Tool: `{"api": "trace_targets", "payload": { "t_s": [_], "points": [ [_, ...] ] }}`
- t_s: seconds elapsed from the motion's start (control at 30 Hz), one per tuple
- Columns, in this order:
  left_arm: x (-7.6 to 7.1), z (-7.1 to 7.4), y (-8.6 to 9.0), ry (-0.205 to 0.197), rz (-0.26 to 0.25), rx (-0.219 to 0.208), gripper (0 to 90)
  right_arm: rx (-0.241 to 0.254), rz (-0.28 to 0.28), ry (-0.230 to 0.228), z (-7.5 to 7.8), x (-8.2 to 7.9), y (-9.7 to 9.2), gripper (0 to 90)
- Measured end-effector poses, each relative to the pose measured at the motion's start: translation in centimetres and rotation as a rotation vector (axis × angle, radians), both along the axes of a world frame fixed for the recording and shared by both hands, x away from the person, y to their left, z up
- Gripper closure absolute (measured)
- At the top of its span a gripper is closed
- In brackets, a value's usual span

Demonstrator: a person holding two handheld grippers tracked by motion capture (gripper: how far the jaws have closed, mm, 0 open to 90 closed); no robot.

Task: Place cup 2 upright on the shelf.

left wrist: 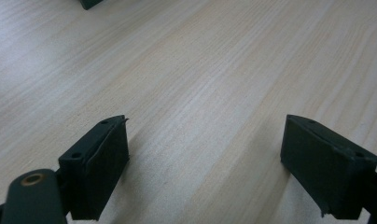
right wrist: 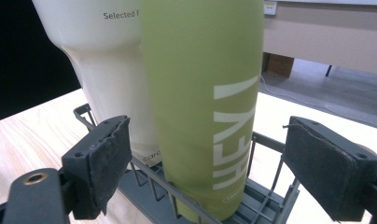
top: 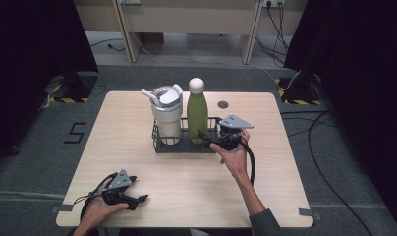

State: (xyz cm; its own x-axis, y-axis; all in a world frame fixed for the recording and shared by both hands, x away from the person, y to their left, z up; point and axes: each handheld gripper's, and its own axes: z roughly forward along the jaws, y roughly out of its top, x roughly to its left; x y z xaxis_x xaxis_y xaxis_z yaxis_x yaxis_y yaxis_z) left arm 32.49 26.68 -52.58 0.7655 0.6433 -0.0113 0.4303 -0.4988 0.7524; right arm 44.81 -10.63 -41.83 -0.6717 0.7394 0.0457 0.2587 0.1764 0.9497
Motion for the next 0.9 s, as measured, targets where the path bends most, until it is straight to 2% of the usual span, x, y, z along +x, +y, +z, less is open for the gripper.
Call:
{"api": "trace_targets", "payload": {
  "t_s": [0.9],
  "points": [
    [0.0,0.0,0.0,0.000,0.000,-0.001,14.5,-0.001,-0.008,-0.011,0.1,-2.2,-1.5,15.1]
  ]
}}
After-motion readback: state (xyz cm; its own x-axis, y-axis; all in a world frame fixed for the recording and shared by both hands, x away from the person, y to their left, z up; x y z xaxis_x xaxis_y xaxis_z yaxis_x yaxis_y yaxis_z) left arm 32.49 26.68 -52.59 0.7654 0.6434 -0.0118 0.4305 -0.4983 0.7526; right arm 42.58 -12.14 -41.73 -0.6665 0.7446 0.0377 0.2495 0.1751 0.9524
